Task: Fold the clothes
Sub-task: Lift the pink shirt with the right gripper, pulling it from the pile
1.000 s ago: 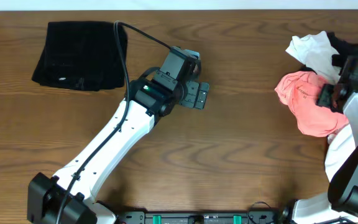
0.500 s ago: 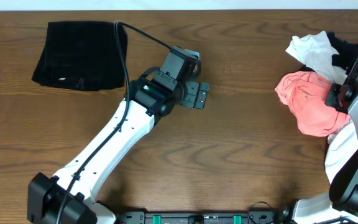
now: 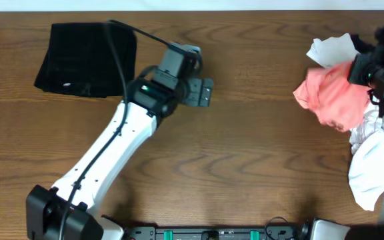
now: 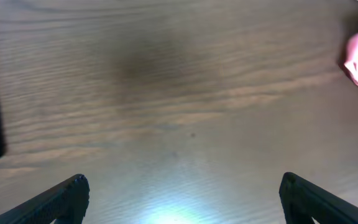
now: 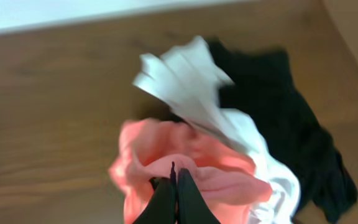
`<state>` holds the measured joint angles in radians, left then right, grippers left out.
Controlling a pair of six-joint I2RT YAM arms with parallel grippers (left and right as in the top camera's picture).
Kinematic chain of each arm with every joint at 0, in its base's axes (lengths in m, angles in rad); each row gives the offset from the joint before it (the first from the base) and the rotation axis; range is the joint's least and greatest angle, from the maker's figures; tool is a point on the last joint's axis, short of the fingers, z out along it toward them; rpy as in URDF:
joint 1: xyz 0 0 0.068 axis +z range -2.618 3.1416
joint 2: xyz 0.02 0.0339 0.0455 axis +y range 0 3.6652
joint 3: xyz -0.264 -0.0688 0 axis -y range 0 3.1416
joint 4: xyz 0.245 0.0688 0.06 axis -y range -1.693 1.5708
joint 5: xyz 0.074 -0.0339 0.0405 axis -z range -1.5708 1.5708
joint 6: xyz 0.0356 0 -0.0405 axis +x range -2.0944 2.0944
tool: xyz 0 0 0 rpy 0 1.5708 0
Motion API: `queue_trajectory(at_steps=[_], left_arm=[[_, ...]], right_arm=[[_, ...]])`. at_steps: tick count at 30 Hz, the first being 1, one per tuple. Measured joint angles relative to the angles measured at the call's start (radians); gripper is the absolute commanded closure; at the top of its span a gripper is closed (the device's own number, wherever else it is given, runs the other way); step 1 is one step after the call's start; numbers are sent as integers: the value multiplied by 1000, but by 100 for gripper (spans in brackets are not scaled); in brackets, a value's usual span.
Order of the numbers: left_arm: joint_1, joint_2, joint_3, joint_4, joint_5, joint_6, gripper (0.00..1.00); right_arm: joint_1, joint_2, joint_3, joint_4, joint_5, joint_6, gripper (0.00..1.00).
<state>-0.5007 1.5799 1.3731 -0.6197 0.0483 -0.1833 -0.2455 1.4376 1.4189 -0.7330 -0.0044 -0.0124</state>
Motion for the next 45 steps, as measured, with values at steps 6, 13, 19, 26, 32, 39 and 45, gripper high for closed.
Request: queue_trajectory(at_steps=[6,13,19,26,32,39,45], left_arm=[[48,0,0,22,60,0,2],[82,-39,0,49,103,0,2],[132,-156,0,50,151,0,2],[142,-248,0,50,271,0,2],[142,-254,0,19,431,0,2],[133,-254,0,-77,527,-26,2],[92,-253,-3,-91,535,-158,2]], right_arm=[[122,-116,134,-116,-56,-10,99],[289,-188,301,-176,-79,-38,99],[397,-229,422,-177,-98,-50,99],[450,-232,439,-233,-117,-51,99],[468,-175,439,-238,-139,-50,99],[470,-167,439,-234,-144,-50,99],[471,-154,439,-227,-146,-50,99]])
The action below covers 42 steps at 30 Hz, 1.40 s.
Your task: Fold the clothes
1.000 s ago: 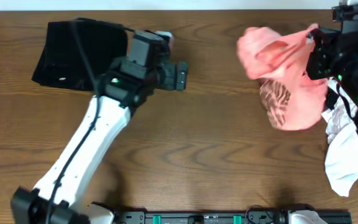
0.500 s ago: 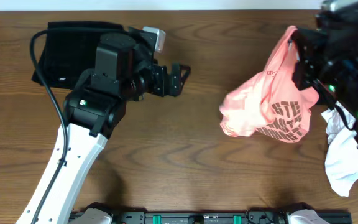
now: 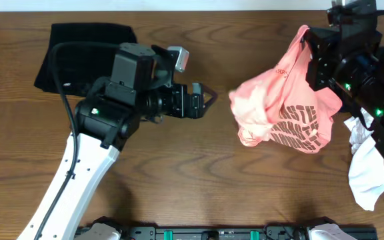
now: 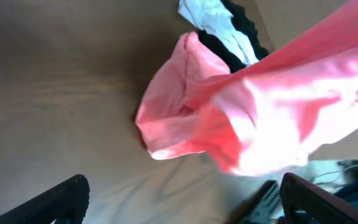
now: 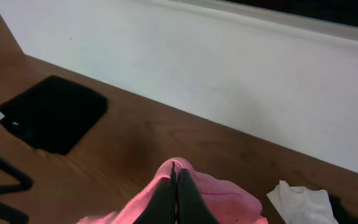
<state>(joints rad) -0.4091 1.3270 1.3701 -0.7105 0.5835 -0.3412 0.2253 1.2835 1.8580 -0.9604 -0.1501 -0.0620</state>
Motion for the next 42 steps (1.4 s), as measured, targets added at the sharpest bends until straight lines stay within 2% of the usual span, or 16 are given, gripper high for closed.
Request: queue_trajectory(at_steps=[5,15,25,31,42], left_arm=[[-40,13,-3,25,-73,-121,2],[-147,89,-5,219,-118,-294,2],[-158,275,-11,335,-120,-332,2],[-158,283,-18,420,-120,-339,2],[-124,283,-18,450,-120,-318,2]], right_arm=[[0,29,0,0,0,0,99],[0,51,0,11,0,0,99],[0,51,0,11,-11,1,99],[0,51,0,16,-12,3,99],[0,51,0,39,-45,3,99]])
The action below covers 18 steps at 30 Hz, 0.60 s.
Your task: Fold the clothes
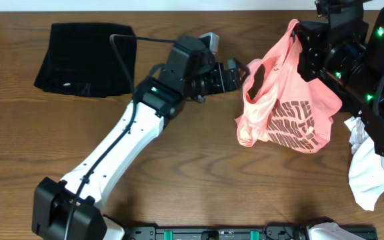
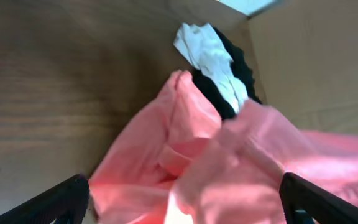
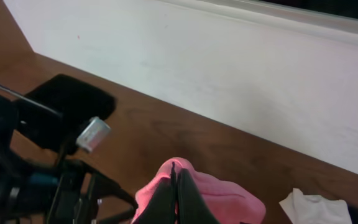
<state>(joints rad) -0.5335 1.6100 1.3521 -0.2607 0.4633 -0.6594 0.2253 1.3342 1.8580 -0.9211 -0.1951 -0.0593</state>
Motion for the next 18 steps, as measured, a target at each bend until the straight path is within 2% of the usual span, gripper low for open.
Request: queue_trajectory(at_steps=[8,13,18], left_arm=[[56,0,0,-48,2,159,2],[93,10,-1,-20,68,163,2],[159,21,-2,18,203,114,2]], right_arm=[[0,-5,0,1,-9,0,99],[0,-8,0,2,-15,0,99],[0,-8,0,2,-16,0,99]])
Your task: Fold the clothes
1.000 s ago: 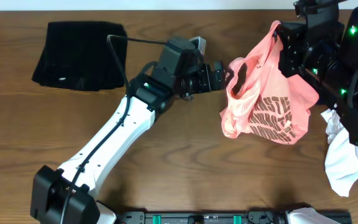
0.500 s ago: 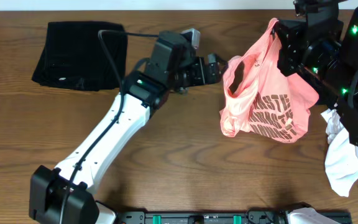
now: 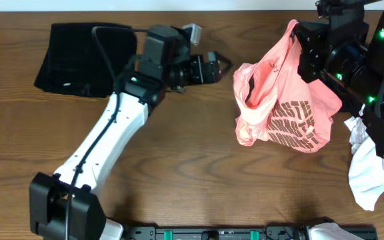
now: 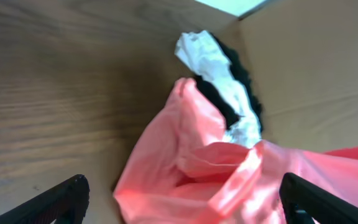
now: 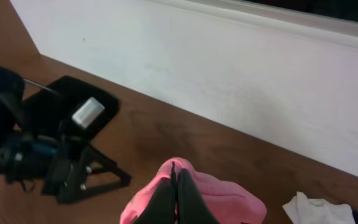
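Note:
A pink T-shirt (image 3: pixel 282 100) with dark lettering hangs above the right half of the table. My right gripper (image 5: pixel 176 171) is shut on its top edge (image 3: pixel 294 28). In the left wrist view the shirt (image 4: pixel 229 174) fills the lower right. My left gripper (image 3: pixel 220 67) stands open, pointing right, a short way left of the hanging shirt and apart from it. Both of its fingers (image 4: pixel 55 200) show at the bottom corners of the left wrist view with nothing between them. A folded black garment (image 3: pixel 85 50) lies at the back left.
A heap of white cloth (image 3: pixel 367 160) lies at the table's right edge, under my right arm. White and black garments (image 4: pixel 219 68) show beyond the pink shirt in the left wrist view. A white wall (image 5: pixel 229 68) runs behind the table.
My left gripper has moved left and slightly back, away from the pink shirt, and stays open. My right gripper still holds the shirt up in the same place.
At first my right gripper was shut on the pink shirt in the heap at the right, my left open at mid-table. Then the shirt hung lifted, left gripper facing it. Later the left gripper nearly touched the shirt, and now stands further left.

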`<state>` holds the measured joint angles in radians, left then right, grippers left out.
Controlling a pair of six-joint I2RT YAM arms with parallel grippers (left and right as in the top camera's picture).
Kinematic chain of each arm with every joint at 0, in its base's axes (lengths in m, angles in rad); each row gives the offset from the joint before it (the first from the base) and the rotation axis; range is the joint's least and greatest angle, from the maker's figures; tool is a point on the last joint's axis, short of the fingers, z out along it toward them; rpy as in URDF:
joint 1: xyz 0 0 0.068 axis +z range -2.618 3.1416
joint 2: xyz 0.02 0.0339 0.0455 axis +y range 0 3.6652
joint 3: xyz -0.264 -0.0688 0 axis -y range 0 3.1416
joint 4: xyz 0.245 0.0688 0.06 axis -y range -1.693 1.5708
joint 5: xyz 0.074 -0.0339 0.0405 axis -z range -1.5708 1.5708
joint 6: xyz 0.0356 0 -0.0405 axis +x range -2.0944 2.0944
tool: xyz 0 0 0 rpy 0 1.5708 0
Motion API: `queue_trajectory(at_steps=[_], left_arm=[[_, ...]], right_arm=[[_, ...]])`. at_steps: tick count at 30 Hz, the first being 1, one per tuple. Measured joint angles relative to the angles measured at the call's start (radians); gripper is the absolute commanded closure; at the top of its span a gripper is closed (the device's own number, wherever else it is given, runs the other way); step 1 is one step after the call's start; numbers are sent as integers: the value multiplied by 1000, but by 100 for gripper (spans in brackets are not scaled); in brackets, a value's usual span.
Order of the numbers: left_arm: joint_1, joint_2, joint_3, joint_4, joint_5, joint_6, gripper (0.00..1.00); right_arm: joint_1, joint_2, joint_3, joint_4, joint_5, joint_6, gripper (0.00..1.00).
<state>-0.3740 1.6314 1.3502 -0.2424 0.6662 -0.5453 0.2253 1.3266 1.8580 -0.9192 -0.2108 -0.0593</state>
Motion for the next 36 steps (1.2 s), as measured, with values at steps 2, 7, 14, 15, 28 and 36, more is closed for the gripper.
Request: queue_trajectory(at_steps=[2,7,14,15,28,36], left_arm=[[35,0,0,8,59,-31,2],[126,2,0,9,220,-114,2],[159,68,0,27,395,-192,2],[157,90,0,29,410,-203,2],[86,220,-14,449,472,-405,2],[59,220,-14,480,479,-531,2]], right_arm=[[0,0,0,0,0,0,99],[0,0,0,0,0,0,99],[0,0,0,0,-7,0,99],[0,0,0,0,-8,0,99],[0,0,0,1,-19,0,99],[0,0,0,2,-21,0,99]])
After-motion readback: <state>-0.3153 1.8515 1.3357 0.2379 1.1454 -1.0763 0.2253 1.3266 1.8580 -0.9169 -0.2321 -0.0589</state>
